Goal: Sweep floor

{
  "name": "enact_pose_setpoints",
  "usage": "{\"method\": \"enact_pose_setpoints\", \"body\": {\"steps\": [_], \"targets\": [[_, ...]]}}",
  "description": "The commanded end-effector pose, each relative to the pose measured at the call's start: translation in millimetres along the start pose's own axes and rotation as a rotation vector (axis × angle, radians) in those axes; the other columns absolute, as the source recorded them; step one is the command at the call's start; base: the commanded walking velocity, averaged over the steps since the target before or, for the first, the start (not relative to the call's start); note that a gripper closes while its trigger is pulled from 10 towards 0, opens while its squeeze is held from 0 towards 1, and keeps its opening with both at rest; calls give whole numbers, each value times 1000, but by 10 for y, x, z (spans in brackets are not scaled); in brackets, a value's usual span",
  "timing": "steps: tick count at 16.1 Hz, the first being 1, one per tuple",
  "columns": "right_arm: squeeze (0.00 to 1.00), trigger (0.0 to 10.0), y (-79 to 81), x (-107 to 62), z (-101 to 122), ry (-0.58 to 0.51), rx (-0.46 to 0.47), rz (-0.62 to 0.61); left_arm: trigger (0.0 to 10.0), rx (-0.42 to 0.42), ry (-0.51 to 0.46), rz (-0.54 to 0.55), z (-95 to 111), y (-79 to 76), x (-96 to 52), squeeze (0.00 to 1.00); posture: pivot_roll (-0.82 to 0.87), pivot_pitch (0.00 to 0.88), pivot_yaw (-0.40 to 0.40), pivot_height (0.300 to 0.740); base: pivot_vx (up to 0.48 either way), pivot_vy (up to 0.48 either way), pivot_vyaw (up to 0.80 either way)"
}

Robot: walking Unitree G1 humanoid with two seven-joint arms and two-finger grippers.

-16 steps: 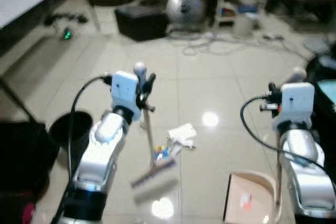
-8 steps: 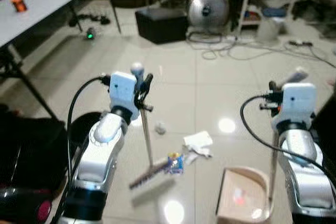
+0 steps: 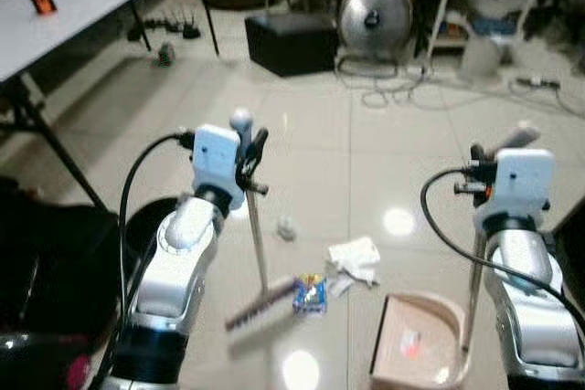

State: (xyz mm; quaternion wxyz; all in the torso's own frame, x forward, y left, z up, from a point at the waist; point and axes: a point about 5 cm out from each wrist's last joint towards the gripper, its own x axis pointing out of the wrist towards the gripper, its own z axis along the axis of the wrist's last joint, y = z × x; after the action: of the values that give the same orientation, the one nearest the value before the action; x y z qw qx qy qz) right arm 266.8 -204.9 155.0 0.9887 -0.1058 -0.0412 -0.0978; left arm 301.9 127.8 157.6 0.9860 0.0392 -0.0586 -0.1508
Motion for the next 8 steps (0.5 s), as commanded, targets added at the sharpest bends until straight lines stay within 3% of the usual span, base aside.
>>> {"method": "enact_pose_setpoints", "body": {"steps": [1,8], "targets": [[0,10000,50,25,147,-80,22,14,10000,42,-34,24,87,80,6,0,-120,0,37,740,330,0,0],[0,10000,70,14,149,-89,27,35,10000,32,-31,17,67,52,4,0,-126,0,39,740,332,0,0]]}}
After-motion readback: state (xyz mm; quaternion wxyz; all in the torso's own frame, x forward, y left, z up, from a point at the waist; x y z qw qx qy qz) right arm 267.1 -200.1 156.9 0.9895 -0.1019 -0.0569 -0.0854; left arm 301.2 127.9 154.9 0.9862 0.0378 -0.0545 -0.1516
